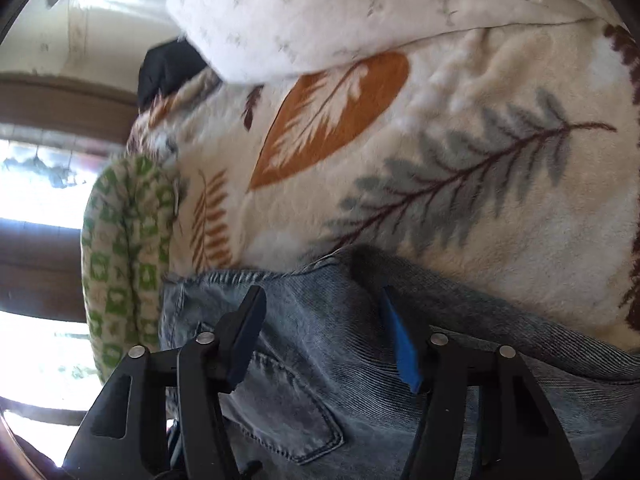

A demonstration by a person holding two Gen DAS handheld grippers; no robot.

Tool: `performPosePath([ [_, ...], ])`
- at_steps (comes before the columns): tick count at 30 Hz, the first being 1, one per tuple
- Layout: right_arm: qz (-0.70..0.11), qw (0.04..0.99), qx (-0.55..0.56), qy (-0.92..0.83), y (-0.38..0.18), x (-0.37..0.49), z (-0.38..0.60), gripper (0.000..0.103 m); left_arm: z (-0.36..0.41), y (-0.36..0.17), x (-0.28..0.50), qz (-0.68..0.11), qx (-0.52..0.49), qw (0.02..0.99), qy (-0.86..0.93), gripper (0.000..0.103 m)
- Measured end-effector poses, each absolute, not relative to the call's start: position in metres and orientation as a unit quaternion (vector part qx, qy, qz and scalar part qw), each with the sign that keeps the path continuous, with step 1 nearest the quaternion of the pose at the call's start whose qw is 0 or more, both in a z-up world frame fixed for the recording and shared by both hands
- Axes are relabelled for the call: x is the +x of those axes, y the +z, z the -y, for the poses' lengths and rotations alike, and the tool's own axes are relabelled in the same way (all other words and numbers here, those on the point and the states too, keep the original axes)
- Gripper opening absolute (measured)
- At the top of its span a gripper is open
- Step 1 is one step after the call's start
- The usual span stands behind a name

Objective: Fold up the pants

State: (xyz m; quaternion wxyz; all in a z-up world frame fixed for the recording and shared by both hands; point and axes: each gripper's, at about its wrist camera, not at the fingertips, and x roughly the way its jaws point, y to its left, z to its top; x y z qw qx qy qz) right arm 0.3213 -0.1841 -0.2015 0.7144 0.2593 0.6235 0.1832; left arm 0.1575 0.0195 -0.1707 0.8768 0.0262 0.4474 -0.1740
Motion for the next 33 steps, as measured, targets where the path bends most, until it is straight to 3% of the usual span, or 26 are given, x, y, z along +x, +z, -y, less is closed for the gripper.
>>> performPosePath([
  [2,-0.629,0.714,0.250,0.179,-0.200,0.324,0.182,0.051,-0.021,-0.175,0.159,-0.451,0.025,0.876,-0.170,0.060],
  [4,-0.633,0.712,0.249,0.173,-0.203,0.331,0.177,0.034,-0.023,-0.179,0.162,-0.455,0.025,0.874,-0.166,0.060],
  [7,-0.641,0.721,0.203,0.168,-0.208,0.335,0.165,0.017,-0.023,-0.179,0.162,-0.455,0.025,0.874,-0.168,0.060],
  [20,-0.579,0.782,0.197,0.120,-0.201,0.348,0.169,0.009,-0.021,-0.183,0.163,-0.452,0.036,0.874,-0.174,0.063],
  [23,-0.593,0.770,0.204,0.120,-0.211,0.345,0.165,0.011,-0.022,-0.182,0.163,-0.453,0.033,0.874,-0.175,0.063],
  [26,-0.558,0.787,0.232,0.128,-0.182,0.341,0.179,0.019,-0.023,-0.182,0.163,-0.452,0.032,0.874,-0.176,0.063],
  [28,-0.568,0.779,0.225,0.138,-0.168,0.341,0.181,0.054,-0.023,-0.181,0.162,-0.451,0.033,0.874,-0.176,0.063],
  [29,-0.577,0.777,0.210,0.139,-0.162,0.341,0.180,0.059,-0.024,-0.181,0.162,-0.451,0.031,0.874,-0.176,0.063],
  [33,-0.613,0.758,0.172,0.143,-0.165,0.341,0.173,0.059,-0.024,-0.181,0.161,-0.451,0.030,0.875,-0.177,0.063],
])
